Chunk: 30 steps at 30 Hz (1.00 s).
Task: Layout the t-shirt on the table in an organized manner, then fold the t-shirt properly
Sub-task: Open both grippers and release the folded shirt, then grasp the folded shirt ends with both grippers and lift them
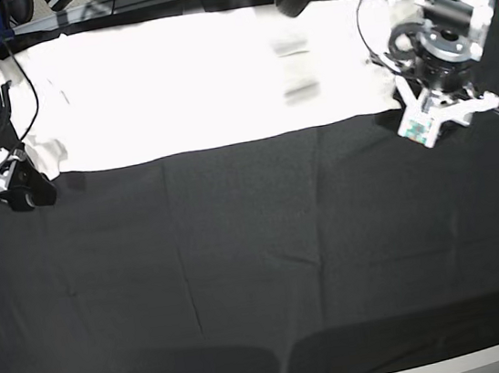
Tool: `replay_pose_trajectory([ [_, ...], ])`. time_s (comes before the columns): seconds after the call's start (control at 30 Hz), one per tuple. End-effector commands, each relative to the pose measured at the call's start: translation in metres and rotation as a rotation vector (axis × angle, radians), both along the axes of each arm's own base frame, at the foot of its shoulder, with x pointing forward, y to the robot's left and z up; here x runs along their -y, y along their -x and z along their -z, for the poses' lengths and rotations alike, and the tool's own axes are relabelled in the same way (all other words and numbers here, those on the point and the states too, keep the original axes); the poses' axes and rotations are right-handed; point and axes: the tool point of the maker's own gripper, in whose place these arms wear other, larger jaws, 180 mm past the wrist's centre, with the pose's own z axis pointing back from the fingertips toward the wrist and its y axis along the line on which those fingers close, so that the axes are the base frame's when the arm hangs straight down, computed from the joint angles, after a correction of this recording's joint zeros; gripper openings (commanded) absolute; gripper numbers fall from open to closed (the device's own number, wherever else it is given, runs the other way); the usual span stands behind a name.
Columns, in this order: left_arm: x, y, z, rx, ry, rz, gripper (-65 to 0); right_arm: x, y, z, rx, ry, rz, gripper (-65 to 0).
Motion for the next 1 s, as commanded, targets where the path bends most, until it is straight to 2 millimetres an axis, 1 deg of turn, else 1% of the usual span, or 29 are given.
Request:
replay_pose_trajectory([
  [0.0, -0.011, -0.007, -0.016, 0.059, -0.005, -0.023, -48.8, 0.001, -0.007, -0.018, 0.061, 0.015, -0.011, -33.0],
  [0.1, -0.047, -0.014, -0.031, 0.095, 0.032, -0.129, -48.9, -0.001, -0.007, -0.021, 0.070, 0.009, -0.016, -33.0],
  [0.17, -0.069, -0.016, -0.042, 0.107, 0.070, -0.170, -48.9, -0.002, -0.007, -0.022, 0.074, 0.000, -0.019, -33.0],
  [0.23, -0.085, -0.017, -0.051, 0.109, 0.128, -0.182, -48.9, -0.002, -0.007, -0.022, 0.073, 0.001, -0.019, -33.0],
  [0.3, -0.098, -0.015, -0.054, 0.092, 0.195, -0.182, -48.9, -0.002, -0.007, -0.022, 0.074, 0.001, -0.019, -33.0],
  [0.37, -0.108, -0.009, -0.049, 0.043, 0.273, -0.181, -48.9, -0.002, -0.007, -0.022, 0.074, 0.001, -0.019, -33.0],
  [0.5, -0.129, 0.006, -0.022, -0.081, 0.449, -0.201, -49.6, -0.002, -0.007, -0.022, 0.073, 0.001, -0.019, -33.0],
  [0.57, -0.142, 0.012, -0.011, -0.109, 0.542, -0.236, -49.6, -0.002, -0.007, -0.022, 0.073, 0.001, -0.019, -33.0],
  [0.67, -0.162, 0.020, 0.001, -0.116, 0.657, -0.302, -50.6, -0.002, -0.007, -0.022, 0.073, 0.001, -0.019, -33.0],
  [0.73, -0.173, 0.026, 0.008, -0.129, 0.666, -0.344, -52.6, -0.002, -0.007, -0.022, 0.074, 0.001, -0.019, -33.0],
  [0.8, -0.177, 0.029, 0.011, -0.147, 0.652, -0.359, -52.5, -0.002, -0.007, -0.022, 0.074, 0.001, -0.019, -33.0],
  [0.97, -0.180, 0.025, 0.004, -0.117, 0.643, -0.349, -52.5, -0.002, -0.007, -0.022, 0.074, 0.001, -0.019, -33.0],
])
